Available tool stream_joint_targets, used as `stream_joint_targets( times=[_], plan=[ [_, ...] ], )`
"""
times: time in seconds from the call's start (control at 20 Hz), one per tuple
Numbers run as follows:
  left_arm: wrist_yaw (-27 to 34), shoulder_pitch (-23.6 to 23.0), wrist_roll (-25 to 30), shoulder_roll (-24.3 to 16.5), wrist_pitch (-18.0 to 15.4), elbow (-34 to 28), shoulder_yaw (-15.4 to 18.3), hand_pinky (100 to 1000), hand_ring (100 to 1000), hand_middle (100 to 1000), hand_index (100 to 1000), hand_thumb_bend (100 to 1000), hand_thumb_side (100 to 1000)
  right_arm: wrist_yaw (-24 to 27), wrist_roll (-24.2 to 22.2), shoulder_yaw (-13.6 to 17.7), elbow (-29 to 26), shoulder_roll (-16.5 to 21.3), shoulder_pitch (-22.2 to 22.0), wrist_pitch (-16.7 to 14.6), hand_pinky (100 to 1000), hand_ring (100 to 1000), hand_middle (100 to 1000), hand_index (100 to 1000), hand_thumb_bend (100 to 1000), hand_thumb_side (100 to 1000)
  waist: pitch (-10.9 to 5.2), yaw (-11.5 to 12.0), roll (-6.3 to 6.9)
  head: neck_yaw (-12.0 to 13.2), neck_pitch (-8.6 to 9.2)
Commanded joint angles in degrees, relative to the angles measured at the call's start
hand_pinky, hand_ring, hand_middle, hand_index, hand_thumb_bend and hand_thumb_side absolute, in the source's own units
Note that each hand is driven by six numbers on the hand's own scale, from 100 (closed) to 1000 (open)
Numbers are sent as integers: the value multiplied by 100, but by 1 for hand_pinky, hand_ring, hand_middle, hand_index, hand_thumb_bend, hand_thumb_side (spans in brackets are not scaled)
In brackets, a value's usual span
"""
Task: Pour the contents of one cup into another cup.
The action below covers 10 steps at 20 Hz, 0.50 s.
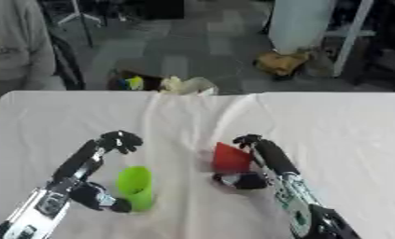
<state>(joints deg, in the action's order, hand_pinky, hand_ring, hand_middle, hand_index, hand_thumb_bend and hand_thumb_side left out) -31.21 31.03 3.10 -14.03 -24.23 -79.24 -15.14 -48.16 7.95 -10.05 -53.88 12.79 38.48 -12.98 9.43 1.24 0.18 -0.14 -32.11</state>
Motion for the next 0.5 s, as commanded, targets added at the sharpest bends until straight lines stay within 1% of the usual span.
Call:
stream_joint_targets(
  times=[0.05, 0.25, 0.4, 0.5],
  plan=[
    [139, 37, -46, -140, 71, -227, 119, 673, 692, 749, 824, 1000, 844, 357, -31, -94, -125, 235, 10, 29, 856, 751, 769, 862, 854, 646, -95, -2, -4, 6, 20],
    [284, -10, -99, -167, 157, -329, 206, 669, 698, 756, 834, 1000, 853, 731, -70, -146, -579, 458, -60, 170, 849, 748, 769, 860, 854, 663, -111, -8, -21, 27, 18],
    [445, -70, -106, -195, 244, -392, 296, 669, 712, 769, 844, 1000, 860, 1013, 39, -167, -1025, 637, -155, 267, 840, 738, 758, 854, 847, 678, -114, -9, -36, 42, 24],
    [583, -122, -105, -219, 314, -429, 375, 669, 725, 784, 855, 1000, 869, 1193, 153, -166, -1316, 756, -217, 267, 831, 728, 750, 849, 840, 691, -117, -19, -47, 58, 26]
  ],
)
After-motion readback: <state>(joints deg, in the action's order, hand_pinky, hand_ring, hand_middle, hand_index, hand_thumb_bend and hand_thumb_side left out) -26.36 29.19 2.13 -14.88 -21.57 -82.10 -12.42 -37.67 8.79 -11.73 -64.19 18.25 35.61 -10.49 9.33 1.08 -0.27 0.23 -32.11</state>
